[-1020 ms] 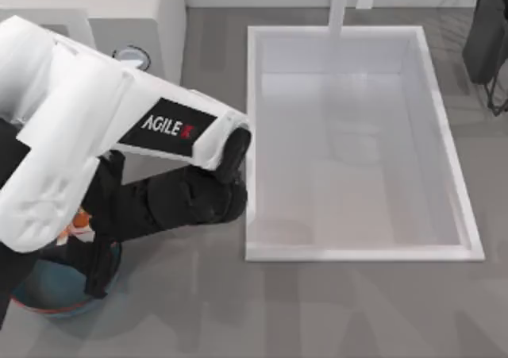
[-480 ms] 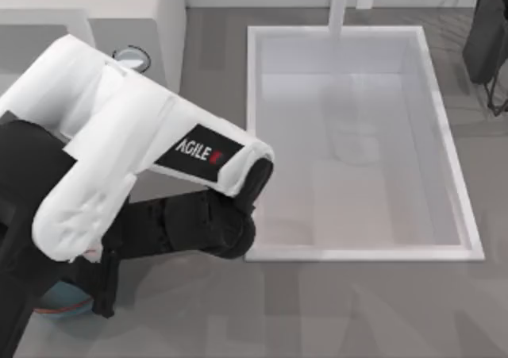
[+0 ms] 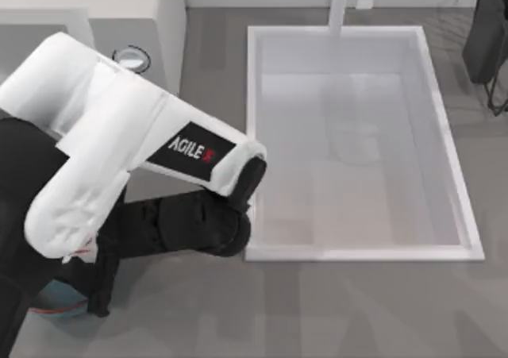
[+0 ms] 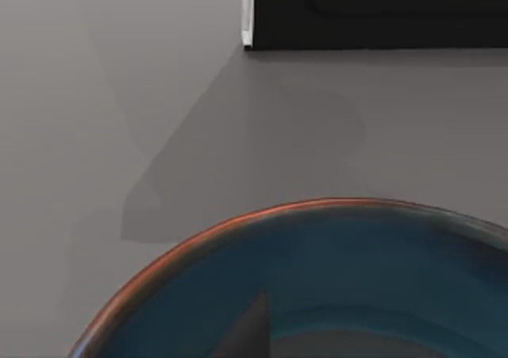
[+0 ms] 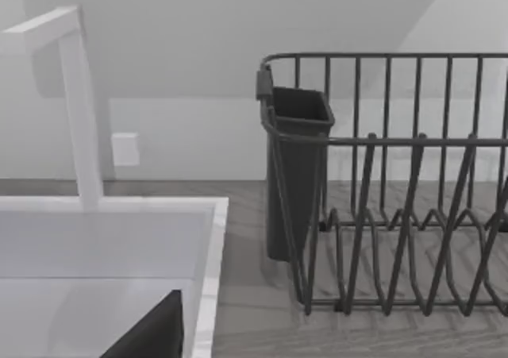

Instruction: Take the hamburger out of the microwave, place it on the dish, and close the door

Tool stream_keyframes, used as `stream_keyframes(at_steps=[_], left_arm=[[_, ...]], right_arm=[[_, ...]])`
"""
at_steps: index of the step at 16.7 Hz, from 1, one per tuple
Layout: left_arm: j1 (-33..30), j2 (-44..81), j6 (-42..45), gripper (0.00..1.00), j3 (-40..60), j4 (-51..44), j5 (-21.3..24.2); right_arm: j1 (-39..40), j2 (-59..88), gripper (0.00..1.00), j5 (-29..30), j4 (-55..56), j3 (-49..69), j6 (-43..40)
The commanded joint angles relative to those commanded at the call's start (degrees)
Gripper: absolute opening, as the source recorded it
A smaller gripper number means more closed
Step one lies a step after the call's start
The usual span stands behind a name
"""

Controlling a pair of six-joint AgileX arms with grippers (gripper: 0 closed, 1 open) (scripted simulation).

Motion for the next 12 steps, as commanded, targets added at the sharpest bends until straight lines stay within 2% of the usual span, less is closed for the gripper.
stream_keyframes(at_steps=[12], left_arm=[[4.0,0.8,3.1,0.00,-6.2,7.6,-3.4]], right_arm=[[0.0,0.0,1.00,0.0,0.0,0.0,0.0]])
